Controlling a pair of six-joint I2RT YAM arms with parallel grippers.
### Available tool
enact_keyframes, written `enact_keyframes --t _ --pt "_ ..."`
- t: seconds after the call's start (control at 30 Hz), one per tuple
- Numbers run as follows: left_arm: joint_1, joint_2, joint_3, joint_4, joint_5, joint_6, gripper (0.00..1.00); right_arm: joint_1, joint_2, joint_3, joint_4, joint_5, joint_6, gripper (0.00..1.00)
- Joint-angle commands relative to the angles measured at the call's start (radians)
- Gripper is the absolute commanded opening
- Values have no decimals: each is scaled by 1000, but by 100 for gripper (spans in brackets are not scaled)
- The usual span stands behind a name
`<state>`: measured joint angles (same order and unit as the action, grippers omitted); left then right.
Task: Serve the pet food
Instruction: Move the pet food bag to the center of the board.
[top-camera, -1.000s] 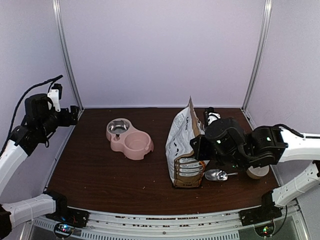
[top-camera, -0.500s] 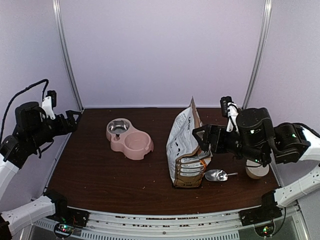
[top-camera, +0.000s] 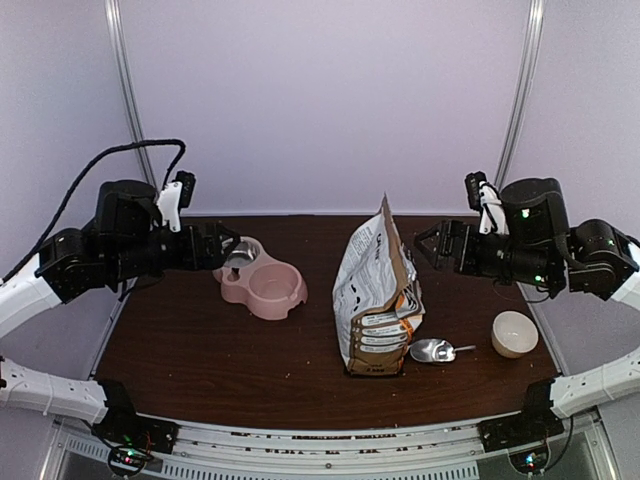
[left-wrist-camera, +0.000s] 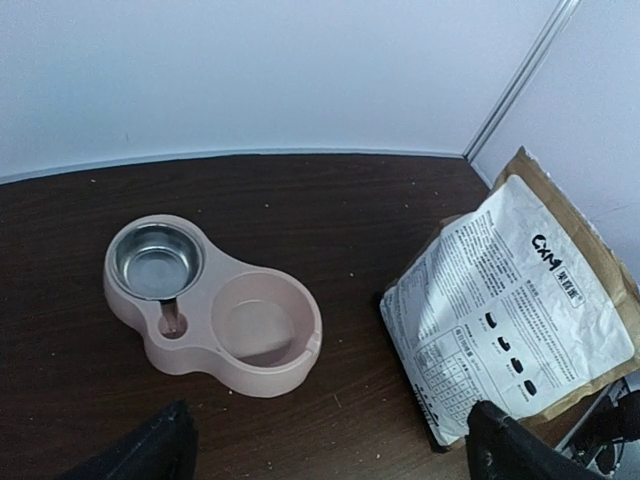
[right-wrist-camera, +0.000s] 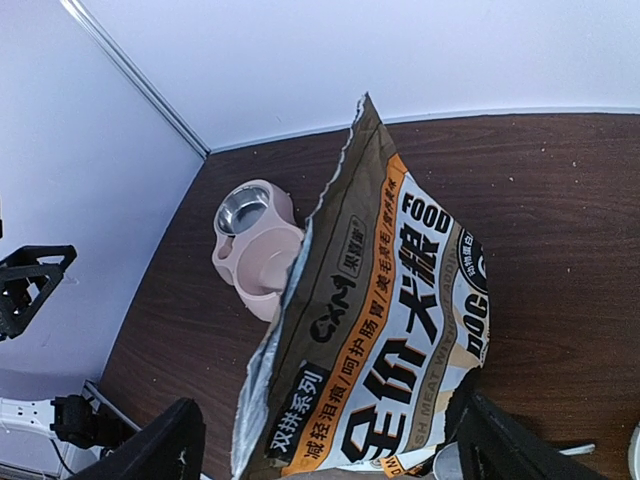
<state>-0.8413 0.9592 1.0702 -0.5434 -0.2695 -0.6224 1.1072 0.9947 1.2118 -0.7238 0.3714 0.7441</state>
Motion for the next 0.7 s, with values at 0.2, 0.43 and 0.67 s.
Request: enact_keyframes --t 0.2,0.43,0.67 --pt "-185 196 109 199 -14 -142 97 -195 12 -32 23 -311 -34 76" --pt "-215 287 122 279 71 -190 91 -198 84 -8 56 -375 -27 60" --pt "-221 369 160 338 130 -183 79 -197 110 5 49 -384 -28 44"
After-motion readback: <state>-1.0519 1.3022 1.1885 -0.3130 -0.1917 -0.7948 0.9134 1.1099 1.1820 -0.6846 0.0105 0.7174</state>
